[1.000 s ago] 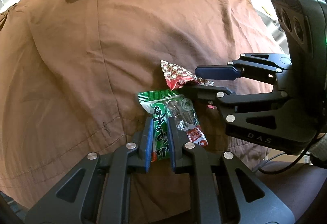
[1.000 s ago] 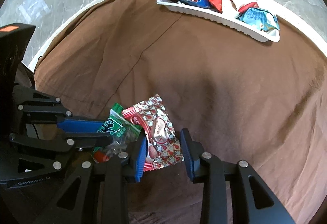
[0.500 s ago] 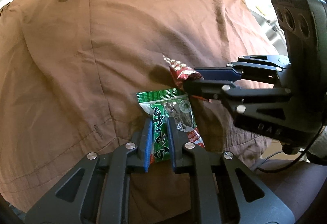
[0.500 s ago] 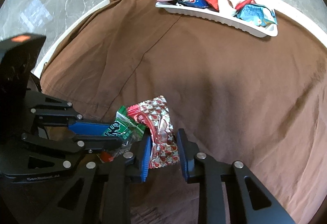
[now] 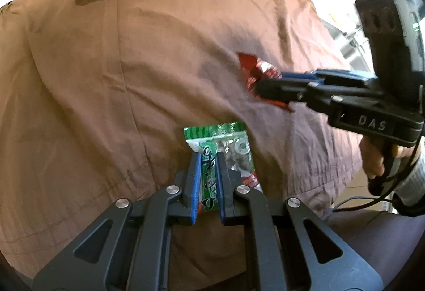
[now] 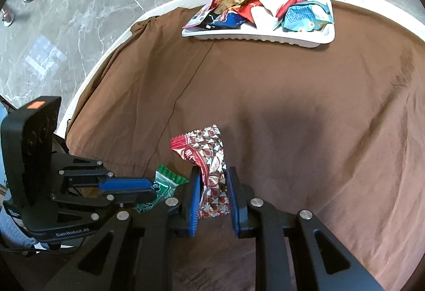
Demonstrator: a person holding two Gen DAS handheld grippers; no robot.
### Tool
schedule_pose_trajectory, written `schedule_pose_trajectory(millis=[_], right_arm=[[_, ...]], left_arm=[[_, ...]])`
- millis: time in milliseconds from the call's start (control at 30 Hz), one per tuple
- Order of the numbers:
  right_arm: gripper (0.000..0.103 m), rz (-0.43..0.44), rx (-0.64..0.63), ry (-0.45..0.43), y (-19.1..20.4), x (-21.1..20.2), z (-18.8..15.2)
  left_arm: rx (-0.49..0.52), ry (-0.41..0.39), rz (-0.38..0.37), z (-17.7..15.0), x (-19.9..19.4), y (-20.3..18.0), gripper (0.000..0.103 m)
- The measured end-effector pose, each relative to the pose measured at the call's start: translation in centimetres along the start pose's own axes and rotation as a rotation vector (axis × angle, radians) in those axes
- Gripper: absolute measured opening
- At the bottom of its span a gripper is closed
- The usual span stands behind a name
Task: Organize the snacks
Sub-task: 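Lift the green bag with the left tool while the right tool lifts the heart bag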
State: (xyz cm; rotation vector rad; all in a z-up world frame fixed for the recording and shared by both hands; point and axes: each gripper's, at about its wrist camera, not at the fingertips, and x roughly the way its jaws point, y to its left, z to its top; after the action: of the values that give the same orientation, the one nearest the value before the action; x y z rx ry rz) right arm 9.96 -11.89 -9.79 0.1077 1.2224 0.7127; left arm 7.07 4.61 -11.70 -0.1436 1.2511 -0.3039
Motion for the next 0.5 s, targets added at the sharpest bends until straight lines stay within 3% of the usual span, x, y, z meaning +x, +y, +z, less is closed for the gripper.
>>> schedule_pose_trajectory(millis=[200,267,400,500], right_arm=[[0.021,-0.032,-0.038,0.018,0.7,0.6,-0.6],[0.021,-0.031,-0.042,0.024,0.8,0.8,-0.8],[0.022,-0.041,-0.047,0.025,0.9,1.0,-1.0],[0.022,-0.046,-0.043,0.026,0.7,1.1,-1.1]], left_arm=[[-0.016,0.043,0.003,0.3,0.8,-0.3,0.011],[-0.011,0.048,0.017,0.4,1.0,-0.4,0.016],[0.022,0.072,0.01,0.4,1.6,-1.5,0.055],[0.056,0.082,0.039,0.1,1.9,-2.3,0.055]])
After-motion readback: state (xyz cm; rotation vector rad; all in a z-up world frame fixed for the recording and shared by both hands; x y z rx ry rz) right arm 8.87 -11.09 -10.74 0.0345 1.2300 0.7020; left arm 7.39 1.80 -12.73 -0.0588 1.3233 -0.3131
